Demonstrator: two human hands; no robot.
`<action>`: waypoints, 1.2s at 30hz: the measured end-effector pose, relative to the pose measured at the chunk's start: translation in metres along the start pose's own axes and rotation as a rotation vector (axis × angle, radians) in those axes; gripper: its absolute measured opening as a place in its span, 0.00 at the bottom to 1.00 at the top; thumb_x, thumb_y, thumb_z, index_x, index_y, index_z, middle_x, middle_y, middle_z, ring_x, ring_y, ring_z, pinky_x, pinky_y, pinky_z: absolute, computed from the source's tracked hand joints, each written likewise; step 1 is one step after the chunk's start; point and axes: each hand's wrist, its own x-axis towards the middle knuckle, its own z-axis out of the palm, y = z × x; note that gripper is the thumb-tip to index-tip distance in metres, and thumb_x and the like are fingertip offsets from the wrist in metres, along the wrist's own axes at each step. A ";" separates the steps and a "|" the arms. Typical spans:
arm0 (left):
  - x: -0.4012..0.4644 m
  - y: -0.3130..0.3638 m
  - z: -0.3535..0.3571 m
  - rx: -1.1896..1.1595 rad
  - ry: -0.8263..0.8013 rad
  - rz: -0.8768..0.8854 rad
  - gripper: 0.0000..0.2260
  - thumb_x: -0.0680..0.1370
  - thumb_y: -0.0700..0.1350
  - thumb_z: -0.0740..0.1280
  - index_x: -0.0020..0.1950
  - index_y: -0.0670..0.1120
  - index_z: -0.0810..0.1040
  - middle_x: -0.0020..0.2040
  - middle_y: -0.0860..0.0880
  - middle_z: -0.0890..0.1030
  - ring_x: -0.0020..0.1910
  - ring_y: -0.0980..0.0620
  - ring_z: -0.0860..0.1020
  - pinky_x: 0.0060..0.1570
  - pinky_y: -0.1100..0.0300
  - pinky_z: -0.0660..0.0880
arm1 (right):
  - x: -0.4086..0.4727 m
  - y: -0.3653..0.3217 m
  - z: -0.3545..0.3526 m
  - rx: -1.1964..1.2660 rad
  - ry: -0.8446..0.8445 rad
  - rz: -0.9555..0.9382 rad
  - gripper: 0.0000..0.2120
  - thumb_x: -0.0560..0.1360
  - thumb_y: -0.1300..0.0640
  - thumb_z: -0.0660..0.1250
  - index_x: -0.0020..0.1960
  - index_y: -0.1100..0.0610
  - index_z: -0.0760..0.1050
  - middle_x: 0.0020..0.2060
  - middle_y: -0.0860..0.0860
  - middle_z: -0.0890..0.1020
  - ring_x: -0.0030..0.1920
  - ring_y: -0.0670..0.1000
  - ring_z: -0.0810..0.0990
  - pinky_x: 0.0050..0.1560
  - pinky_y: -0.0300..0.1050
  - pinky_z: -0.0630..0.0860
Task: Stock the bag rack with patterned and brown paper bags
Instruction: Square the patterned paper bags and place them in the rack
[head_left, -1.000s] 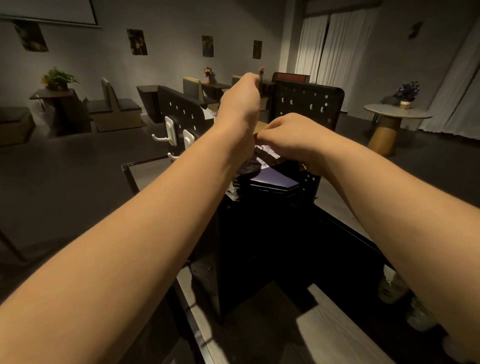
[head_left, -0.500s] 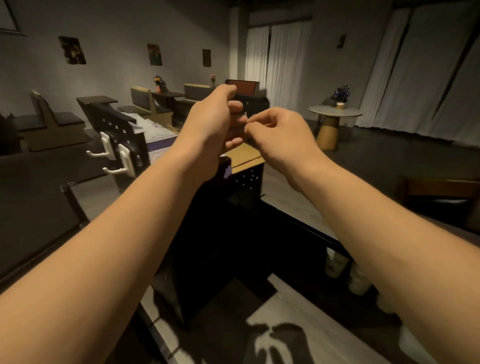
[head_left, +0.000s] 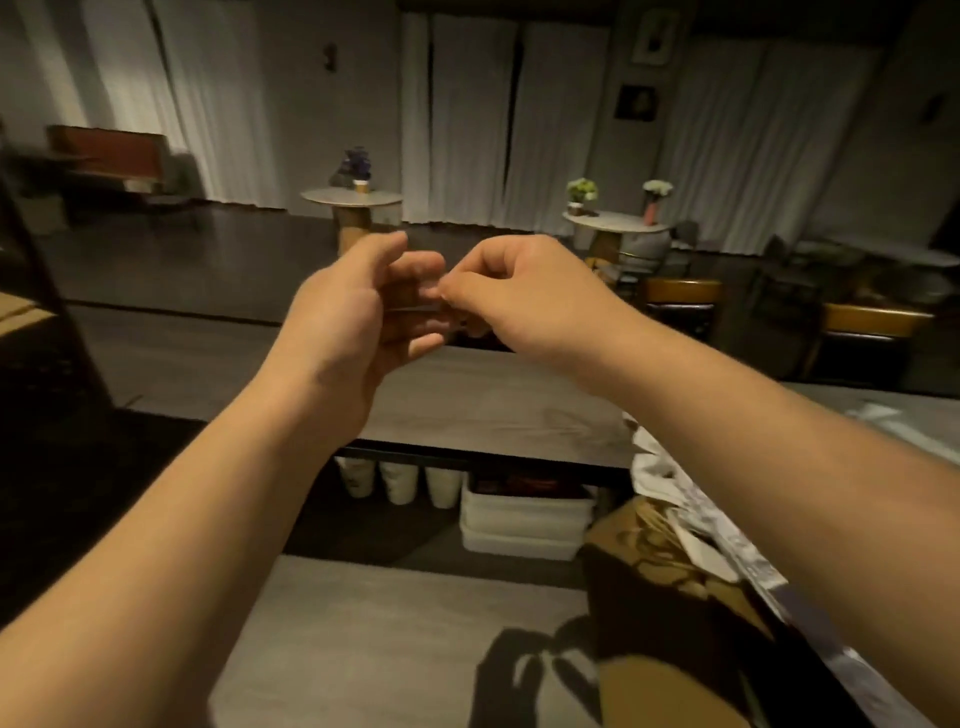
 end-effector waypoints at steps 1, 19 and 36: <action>-0.003 -0.007 0.019 -0.015 -0.035 -0.009 0.17 0.84 0.55 0.60 0.56 0.46 0.84 0.47 0.46 0.85 0.47 0.48 0.84 0.51 0.52 0.79 | -0.011 0.010 -0.017 -0.015 0.008 0.027 0.07 0.80 0.49 0.71 0.48 0.52 0.84 0.42 0.48 0.86 0.45 0.47 0.84 0.52 0.49 0.81; -0.050 -0.089 0.243 -0.110 -0.324 -0.185 0.15 0.85 0.51 0.59 0.56 0.45 0.82 0.42 0.47 0.85 0.43 0.46 0.85 0.49 0.52 0.80 | -0.160 0.151 -0.218 0.040 0.205 0.418 0.05 0.82 0.53 0.69 0.50 0.51 0.83 0.42 0.50 0.86 0.45 0.50 0.86 0.45 0.45 0.78; -0.120 -0.177 0.235 -0.031 0.041 -0.459 0.07 0.82 0.43 0.67 0.56 0.40 0.78 0.40 0.42 0.81 0.35 0.47 0.76 0.37 0.55 0.71 | -0.183 0.237 -0.175 -0.576 -0.401 0.597 0.39 0.71 0.27 0.69 0.68 0.56 0.72 0.63 0.53 0.78 0.60 0.54 0.78 0.60 0.52 0.78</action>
